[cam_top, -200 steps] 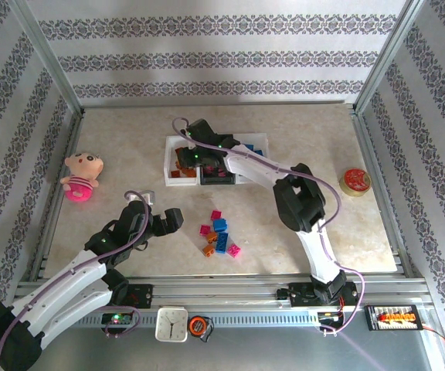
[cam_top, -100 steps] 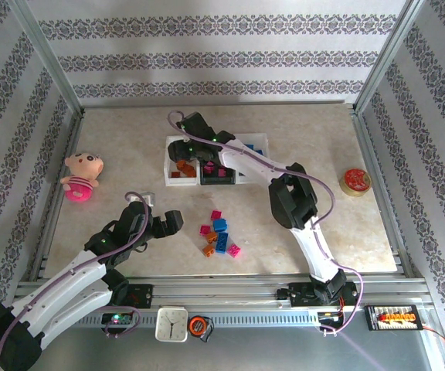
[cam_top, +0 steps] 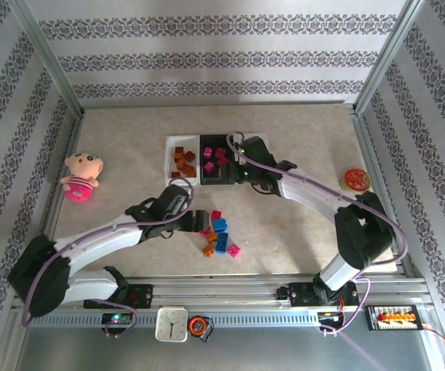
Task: Sort the legos into containers by color
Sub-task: Pick up the lego from the center of the table.
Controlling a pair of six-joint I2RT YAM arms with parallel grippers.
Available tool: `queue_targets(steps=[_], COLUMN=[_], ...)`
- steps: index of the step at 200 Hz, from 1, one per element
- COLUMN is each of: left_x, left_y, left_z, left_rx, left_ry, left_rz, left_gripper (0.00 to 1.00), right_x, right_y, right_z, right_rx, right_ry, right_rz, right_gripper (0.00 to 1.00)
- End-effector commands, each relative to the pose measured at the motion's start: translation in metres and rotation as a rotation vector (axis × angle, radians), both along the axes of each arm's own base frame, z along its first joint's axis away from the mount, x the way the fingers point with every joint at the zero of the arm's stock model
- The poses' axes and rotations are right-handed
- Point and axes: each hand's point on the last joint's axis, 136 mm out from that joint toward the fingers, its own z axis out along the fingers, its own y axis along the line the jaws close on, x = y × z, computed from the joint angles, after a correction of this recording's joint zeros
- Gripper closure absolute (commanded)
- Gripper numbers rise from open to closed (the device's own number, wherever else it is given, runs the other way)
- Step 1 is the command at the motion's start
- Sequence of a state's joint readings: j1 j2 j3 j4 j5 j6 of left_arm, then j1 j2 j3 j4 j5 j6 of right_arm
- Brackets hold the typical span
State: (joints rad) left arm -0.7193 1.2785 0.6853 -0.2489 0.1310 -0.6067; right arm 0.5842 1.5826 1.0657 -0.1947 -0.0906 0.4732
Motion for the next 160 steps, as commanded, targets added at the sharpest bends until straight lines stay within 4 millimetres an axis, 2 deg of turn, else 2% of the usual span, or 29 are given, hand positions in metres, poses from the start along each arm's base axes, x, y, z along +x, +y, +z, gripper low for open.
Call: queue_targets(steps=[1,41,78,144,160], left_x=[0.018,0.042,0.047,0.039,0.037], left_y=[-0.028,-0.040,-0.043,-0.049,-0.049], left_z=[0.006,-0.018,-0.042,-0.062,-0.065], left_rx=[0.057,0.195,0.256,0.285,0.290], left_ry=[-0.077,-0.043,0.008,0.048,0.056], left_rz=[-0.107,-0.133,-0.137,-0.166,-0.171], left_gripper=[0.16,0.26,0.32,0.38,0.43], right_x=[-0.008,-0.033,-0.043,-0.045,-0.045], right_y=[-0.020,-0.054,-0.075,-0.085,-0.085], right_z=[0.011,0.009,0.009,0.019,0.019], right_rx=[0.034,0.037,0.049,0.068,0.069], right_ry=[-0.043,-0.050,-0.052,-0.076,-0.077], right_rz=[-0.053,-0.094,-0.125,-0.144,-0.147], right_gripper=[0.41,0.41,0.40,0.40,0.40])
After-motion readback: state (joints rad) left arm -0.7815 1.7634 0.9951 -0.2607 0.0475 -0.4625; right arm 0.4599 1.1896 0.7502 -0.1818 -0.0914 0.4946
